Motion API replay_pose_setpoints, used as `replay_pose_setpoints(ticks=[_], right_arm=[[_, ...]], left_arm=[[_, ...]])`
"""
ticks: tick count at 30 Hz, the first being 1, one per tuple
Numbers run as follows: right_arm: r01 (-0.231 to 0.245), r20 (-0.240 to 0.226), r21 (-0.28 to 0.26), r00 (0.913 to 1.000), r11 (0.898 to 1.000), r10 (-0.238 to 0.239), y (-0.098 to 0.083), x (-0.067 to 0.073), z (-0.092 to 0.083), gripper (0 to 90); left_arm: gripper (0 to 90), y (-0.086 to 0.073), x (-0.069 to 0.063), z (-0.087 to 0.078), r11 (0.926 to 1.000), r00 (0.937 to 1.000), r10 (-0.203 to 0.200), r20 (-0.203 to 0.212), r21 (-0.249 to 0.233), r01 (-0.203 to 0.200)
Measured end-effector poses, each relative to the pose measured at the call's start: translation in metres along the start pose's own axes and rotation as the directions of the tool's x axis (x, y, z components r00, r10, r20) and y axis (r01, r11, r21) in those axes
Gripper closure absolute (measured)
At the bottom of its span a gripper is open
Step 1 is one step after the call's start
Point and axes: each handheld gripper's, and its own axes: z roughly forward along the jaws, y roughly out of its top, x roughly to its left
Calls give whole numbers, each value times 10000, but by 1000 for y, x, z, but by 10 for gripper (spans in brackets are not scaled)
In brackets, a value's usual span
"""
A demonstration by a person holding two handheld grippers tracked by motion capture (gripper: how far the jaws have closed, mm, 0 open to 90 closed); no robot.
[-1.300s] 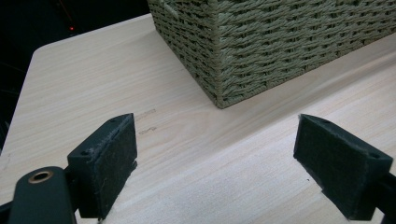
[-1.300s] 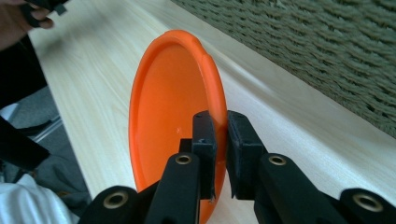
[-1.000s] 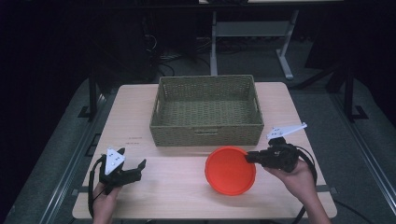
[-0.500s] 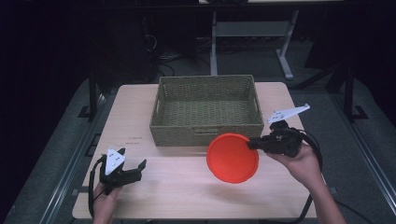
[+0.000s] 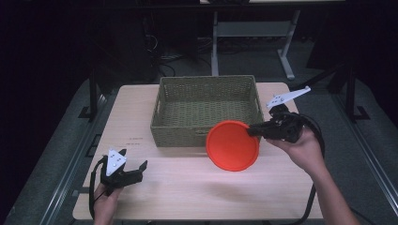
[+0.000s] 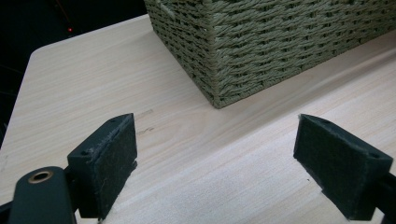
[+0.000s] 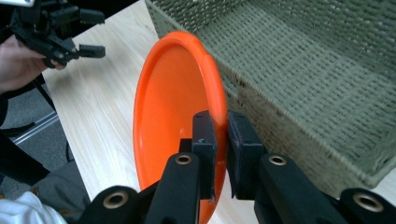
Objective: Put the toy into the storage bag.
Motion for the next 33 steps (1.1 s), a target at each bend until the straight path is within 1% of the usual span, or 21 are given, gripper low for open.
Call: replay_pose_setpoints(ticks=[2,3,5,8,15,17,20,27,31,33], right_arm=[[-2,-34,7,10000,10000,2,4,-1,-1,823],[-90,-49,31,9999,10000,90,7,-2,-1,823],[3,-23,45,10000,10000,-3,12,-3,-1,823],[52,145,138,9999,9999,-54,20,-2,-1,823],[94,188,67,9998,9999,-95,37,-5,0,822],[-13,175,27,9998,10000,13,41,-6,0,823],[-45,139,-87,9999,10000,46,45,-8,0,823],[-94,426,3,9990,10000,93,58,-15,4,823],[-325,511,-57,9982,9995,328,65,-21,5,823],[-369,561,-73,9977,9993,372,68,-24,5,822]], left_arm=[[128,0,0,0,10000,10000,4,0,-11,-4],[128,0,0,0,10000,10000,-4,-7,-20,4],[129,0,0,0,10000,10000,6,3,-38,-6],[128,0,0,0,10000,10000,43,21,-50,-43],[128,0,0,0,10000,10000,53,58,-38,-53],[128,0,0,0,10000,10000,67,63,-30,-66],[128,0,0,0,9999,10000,56,54,-85,-56],[128,0,-1,-1,9999,9999,98,44,-90,-98],[128,0,0,0,10000,10000,22,57,-43,-22],[128,0,0,0,10000,9999,92,74,-7,-92]])
